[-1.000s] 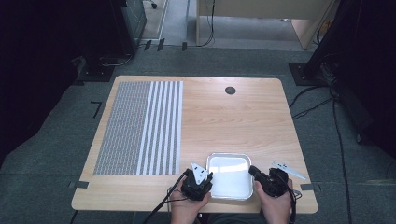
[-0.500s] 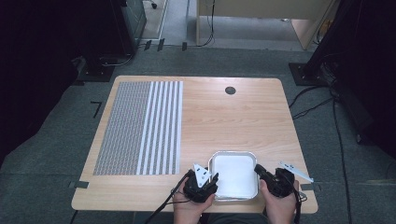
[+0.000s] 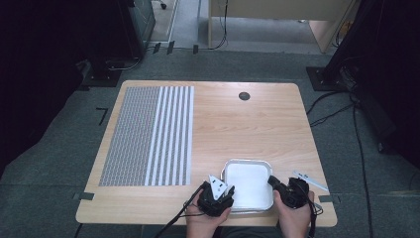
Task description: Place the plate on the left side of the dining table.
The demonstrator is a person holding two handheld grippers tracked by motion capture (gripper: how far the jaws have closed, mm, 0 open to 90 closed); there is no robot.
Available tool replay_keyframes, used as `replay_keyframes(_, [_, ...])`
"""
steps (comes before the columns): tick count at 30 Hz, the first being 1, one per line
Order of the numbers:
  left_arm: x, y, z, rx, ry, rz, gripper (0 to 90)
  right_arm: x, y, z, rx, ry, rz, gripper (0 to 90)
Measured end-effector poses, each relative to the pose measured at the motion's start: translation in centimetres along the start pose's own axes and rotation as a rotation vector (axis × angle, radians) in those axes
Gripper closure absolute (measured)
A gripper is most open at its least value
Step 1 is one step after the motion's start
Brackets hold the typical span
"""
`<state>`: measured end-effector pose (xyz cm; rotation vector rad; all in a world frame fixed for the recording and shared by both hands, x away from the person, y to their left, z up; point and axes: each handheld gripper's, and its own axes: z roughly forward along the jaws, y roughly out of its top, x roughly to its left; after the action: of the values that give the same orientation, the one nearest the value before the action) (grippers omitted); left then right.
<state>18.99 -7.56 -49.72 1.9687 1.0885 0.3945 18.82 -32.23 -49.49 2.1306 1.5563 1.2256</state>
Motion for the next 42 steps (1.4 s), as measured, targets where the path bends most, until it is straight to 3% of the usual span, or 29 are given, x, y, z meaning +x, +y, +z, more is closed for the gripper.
replay_keyframes(7, [0.5,0.4,-0.4,-0.022,-0.020,-0.017,62.6,0.1,0.1,-0.3,0.016,0.028,0.049,89.7])
replay_keyframes(12, [1.5,1.1,-1.1,-0.025,0.008,-0.049,72.4,0.9,0.3,-0.4,0.013,0.039,0.046,89.5])
replay_keyframes(19, [2.4,1.7,-1.9,-0.022,0.046,-0.012,77.1,2.5,0.6,-0.4,0.006,0.031,0.017,89.6])
replay_keyframes(21, [3.0,1.9,-2.4,-0.035,0.065,-0.004,77.7,3.4,0.8,-0.1,0.001,0.028,0.000,89.8])
replay_keyframes(25, [4.1,2.2,-2.9,-0.042,0.073,-0.025,78.9,4.7,0.8,0.3,-0.010,0.023,-0.022,90.0])
replay_keyframes(26, [4.9,2.2,-3.3,-0.042,0.084,-0.033,79.1,5.8,0.9,0.7,-0.013,0.023,-0.037,90.0])
replay_keyframes(29, [5.6,2.2,-3.6,-0.043,0.094,-0.041,79.5,6.7,1.0,1.0,-0.013,0.020,-0.053,90.0])
replay_keyframes(32, [7.2,2.1,-4.2,-0.044,0.106,-0.057,79.6,8.6,1.1,1.9,-0.003,0.020,-0.077,90.0])
replay_keyframes(42, [10.9,2.2,-5.6,-0.053,0.119,-0.115,80.4,12.3,1.4,3.8,0.012,0.025,-0.107,90.0])
